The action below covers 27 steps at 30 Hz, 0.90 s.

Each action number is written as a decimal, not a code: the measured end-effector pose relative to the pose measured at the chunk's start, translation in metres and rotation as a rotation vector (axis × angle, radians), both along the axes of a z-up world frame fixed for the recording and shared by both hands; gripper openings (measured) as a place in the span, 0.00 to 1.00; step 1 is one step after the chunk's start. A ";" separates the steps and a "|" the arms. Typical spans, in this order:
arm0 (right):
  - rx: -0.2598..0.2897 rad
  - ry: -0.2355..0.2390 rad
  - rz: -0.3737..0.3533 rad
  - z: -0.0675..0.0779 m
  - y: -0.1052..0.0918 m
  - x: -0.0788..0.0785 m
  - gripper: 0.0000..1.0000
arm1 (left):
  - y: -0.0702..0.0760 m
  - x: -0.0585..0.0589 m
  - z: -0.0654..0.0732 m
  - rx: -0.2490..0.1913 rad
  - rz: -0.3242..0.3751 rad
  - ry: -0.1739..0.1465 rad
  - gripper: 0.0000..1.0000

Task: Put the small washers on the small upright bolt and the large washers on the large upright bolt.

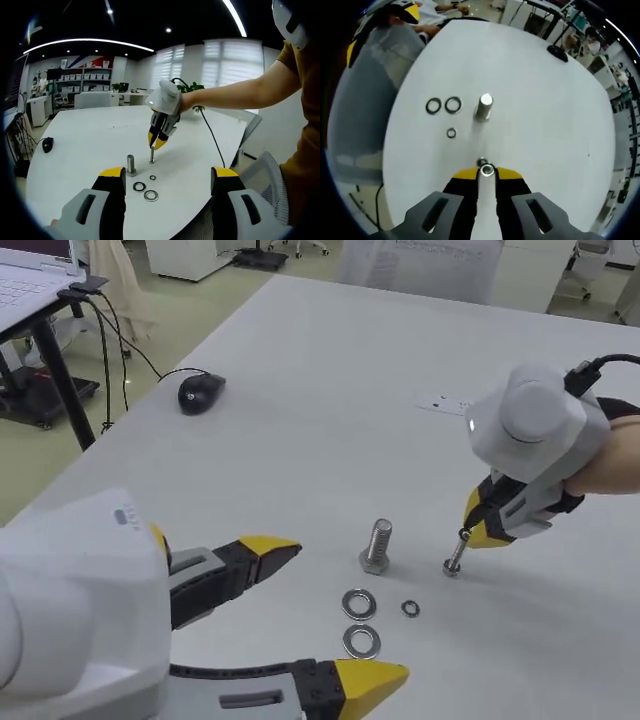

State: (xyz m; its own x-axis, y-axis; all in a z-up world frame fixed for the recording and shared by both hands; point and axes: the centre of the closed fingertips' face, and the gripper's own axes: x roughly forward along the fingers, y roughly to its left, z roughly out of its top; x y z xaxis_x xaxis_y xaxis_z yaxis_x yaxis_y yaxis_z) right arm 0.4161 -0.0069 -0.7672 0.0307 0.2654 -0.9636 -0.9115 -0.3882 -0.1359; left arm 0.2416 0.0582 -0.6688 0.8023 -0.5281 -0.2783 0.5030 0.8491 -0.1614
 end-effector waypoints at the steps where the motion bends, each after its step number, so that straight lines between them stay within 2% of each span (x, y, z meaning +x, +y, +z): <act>1: -0.005 -0.002 0.001 -0.001 0.000 0.000 0.12 | 0.000 0.000 0.000 -0.001 0.000 0.001 0.68; 19: -0.044 0.033 0.005 -0.033 -0.003 -0.001 0.13 | 0.000 -0.001 -0.002 0.000 0.003 0.012 0.68; 21: -0.043 0.040 0.001 -0.037 -0.004 -0.001 0.13 | 0.001 0.000 -0.002 0.001 0.004 0.013 0.68; 22: -0.044 0.041 0.001 -0.044 -0.005 0.001 0.13 | 0.000 0.000 -0.002 -0.001 0.003 0.015 0.68; 27: -0.044 0.053 -0.002 -0.049 -0.007 0.001 0.13 | 0.001 0.001 -0.003 -0.001 0.007 0.015 0.68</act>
